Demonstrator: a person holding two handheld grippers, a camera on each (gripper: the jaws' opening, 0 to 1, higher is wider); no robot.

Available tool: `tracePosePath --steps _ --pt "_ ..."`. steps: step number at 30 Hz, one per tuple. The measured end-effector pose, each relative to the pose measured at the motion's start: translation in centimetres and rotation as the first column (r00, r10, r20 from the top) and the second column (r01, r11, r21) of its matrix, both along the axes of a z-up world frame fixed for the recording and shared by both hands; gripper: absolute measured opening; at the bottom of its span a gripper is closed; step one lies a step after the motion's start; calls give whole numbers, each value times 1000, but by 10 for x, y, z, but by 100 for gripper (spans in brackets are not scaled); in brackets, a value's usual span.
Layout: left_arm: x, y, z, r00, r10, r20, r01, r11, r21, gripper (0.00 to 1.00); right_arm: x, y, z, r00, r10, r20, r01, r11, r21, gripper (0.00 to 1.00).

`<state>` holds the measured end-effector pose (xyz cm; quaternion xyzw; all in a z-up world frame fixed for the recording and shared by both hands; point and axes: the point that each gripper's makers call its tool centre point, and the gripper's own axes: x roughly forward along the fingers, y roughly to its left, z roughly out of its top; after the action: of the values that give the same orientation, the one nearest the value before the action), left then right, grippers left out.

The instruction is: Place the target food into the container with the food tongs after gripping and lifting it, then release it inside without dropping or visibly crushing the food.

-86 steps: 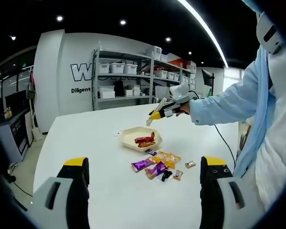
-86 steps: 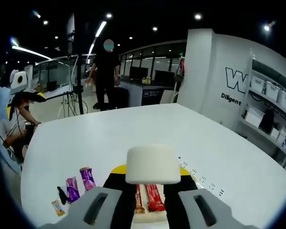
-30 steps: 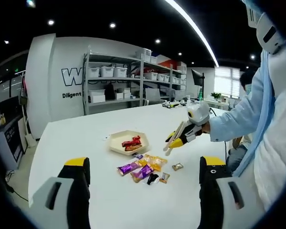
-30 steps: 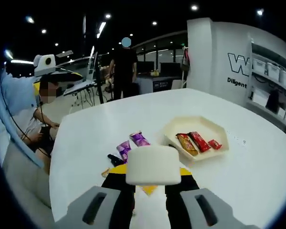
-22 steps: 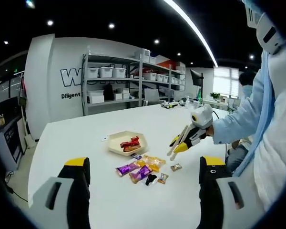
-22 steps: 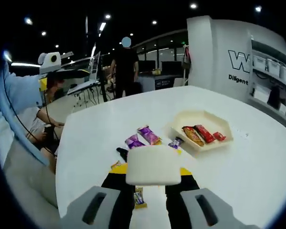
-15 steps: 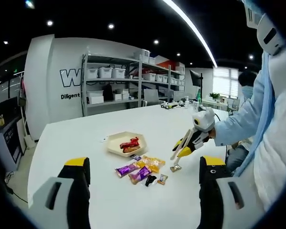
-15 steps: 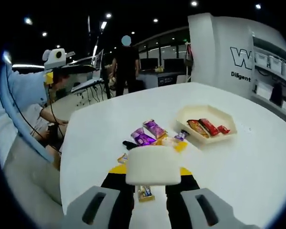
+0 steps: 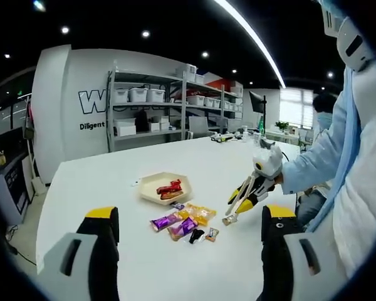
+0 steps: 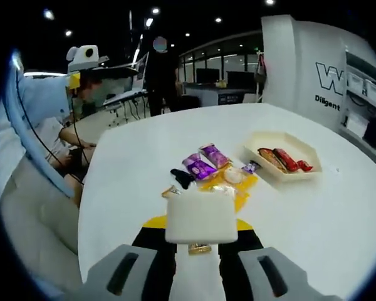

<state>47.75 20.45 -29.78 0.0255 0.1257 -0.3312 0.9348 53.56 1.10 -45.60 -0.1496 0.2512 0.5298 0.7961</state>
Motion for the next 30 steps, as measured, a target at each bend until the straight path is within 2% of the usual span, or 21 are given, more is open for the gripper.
tracePosePath --steps 3,5,15,20,30 --pt "0 1 0 1000 3 -2 -3 1000 -5 92 -1 1 -3 1000 11 3 -11 1000 -13 19" --pt "0 1 0 1000 3 -1 -3 1000 -3 92 -1 0 -8 999 28 30 -27 998 -52 18" --pt "4 3 0 1000 6 5 -6 1000 -4 92 2 -1 -7 1000 9 21 -8 999 -49 12" --pt "7 2 1 1000 2 6 -2 1000 -4 92 8 -1 2 1000 -9 12 9 1000 -21 12" --pt "11 3 0 1000 1 7 -1 1000 -5 92 33 3 30 998 -29 49 28 1000 14 12"
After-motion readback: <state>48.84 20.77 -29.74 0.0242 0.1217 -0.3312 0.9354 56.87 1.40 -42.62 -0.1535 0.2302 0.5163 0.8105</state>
